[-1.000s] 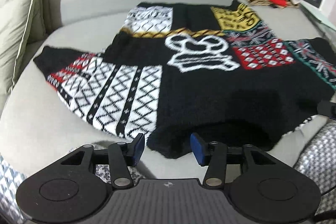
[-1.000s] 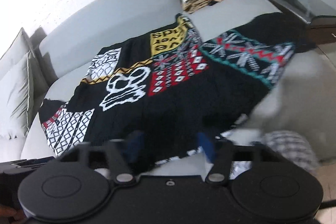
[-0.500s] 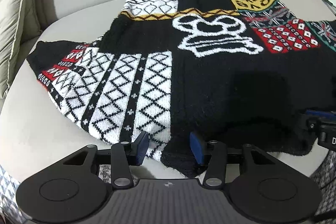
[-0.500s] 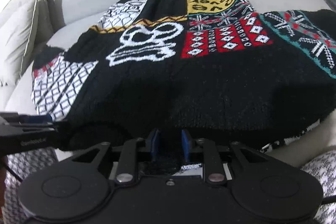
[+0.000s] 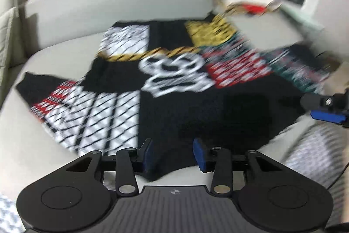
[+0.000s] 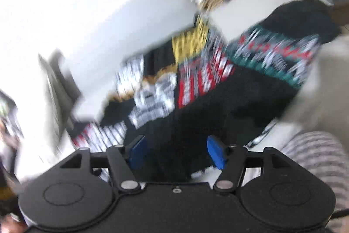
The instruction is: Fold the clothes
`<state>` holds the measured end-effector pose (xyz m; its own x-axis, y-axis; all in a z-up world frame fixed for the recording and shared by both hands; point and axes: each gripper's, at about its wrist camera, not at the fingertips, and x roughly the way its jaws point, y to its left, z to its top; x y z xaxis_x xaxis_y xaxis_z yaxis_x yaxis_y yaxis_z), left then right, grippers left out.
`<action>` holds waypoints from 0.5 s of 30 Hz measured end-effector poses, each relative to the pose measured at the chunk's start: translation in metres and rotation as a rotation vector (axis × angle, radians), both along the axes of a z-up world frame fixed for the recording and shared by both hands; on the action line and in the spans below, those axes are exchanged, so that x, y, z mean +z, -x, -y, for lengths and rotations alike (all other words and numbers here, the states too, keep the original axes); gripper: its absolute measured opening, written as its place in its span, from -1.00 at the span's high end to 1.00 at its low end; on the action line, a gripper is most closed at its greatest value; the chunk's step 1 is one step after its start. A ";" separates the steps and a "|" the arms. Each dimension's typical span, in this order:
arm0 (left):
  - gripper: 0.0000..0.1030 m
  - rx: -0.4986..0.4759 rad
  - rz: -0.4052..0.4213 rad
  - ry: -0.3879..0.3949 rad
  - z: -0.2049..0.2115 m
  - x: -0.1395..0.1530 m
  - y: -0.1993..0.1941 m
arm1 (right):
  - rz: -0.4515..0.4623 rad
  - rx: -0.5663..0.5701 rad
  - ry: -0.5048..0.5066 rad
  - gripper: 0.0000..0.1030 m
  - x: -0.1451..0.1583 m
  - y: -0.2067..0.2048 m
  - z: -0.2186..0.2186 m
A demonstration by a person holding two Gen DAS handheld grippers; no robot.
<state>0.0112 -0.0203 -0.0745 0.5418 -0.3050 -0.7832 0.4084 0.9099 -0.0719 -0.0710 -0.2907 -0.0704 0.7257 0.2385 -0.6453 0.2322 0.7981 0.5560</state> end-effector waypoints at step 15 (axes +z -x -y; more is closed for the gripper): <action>0.11 -0.220 -0.028 0.108 0.078 0.024 0.012 | 0.103 -0.333 0.084 -0.41 0.083 0.065 0.141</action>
<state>-0.0008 -0.0978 -0.0502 0.4320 -0.4956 -0.7535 0.5923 0.7859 -0.1774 -0.1356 -0.4321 0.0130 0.8171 -0.0732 -0.5718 0.4333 0.7322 0.5255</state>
